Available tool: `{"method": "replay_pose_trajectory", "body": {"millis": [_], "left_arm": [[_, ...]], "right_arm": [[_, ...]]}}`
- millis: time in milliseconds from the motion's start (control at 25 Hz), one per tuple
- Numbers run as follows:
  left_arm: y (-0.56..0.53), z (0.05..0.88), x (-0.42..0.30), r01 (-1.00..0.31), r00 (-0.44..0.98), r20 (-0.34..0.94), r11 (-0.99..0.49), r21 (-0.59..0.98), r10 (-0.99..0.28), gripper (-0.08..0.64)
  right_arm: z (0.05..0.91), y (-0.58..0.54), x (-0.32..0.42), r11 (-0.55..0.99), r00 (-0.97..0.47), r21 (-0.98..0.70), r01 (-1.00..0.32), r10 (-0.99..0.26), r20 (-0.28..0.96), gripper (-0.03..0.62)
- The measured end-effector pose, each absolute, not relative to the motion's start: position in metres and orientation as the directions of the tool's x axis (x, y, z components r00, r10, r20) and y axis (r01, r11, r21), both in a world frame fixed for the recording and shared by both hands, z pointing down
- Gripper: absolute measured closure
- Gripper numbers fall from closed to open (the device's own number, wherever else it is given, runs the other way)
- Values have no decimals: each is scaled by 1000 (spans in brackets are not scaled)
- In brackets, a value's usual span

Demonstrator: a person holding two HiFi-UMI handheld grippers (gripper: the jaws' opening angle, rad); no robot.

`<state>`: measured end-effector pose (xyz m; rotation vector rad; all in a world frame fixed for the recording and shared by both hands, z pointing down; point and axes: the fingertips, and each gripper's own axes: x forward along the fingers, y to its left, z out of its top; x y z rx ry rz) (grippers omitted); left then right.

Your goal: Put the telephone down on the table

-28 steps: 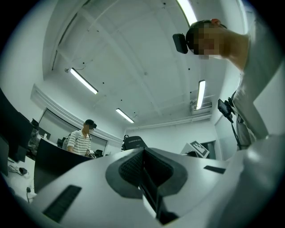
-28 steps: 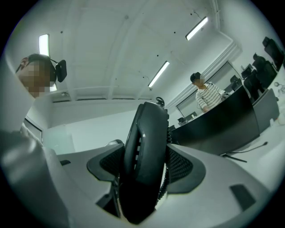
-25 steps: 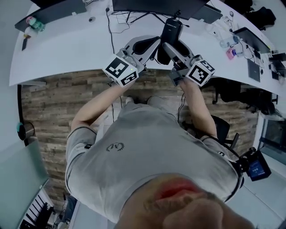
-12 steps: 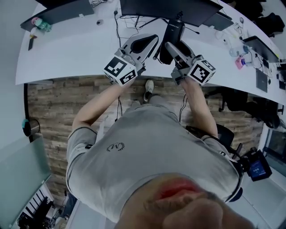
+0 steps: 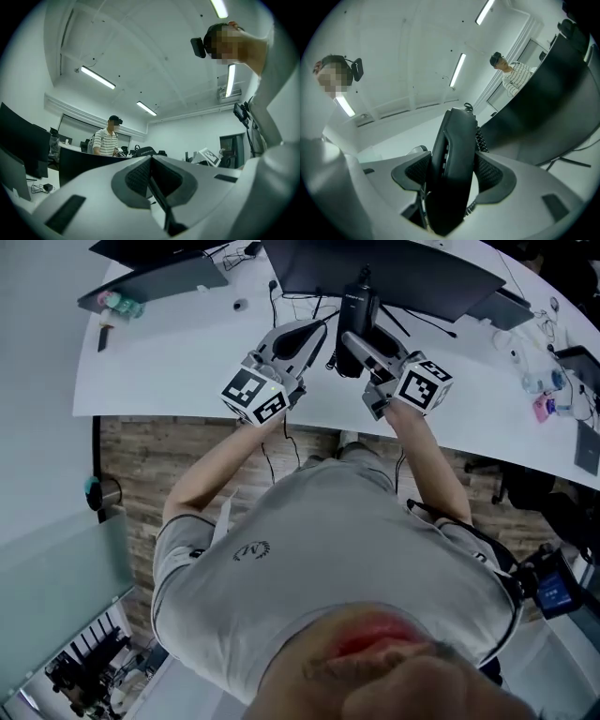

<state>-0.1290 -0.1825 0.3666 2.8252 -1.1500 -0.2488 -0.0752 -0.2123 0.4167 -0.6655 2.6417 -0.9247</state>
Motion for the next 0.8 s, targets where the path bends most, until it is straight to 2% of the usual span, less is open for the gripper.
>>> {"method": "replay_pose_trajectory", "body": {"millis": [360, 640, 800], "left_arm": [[-245, 382, -116, -721, 675, -68, -676, 150, -735, 550], [-271, 405, -110, -716, 674, -43, -667, 206, -737, 549], [-284, 398, -111, -692, 687, -75, -683, 234, -723, 549]], "right_arm": [[442, -264, -73, 701, -899, -660, -270, -430, -88, 295], [468, -277, -68, 664, -909, -693, -282, -416, -28, 295], [461, -285, -69, 662, -900, -683, -307, -436, -19, 295]]}}
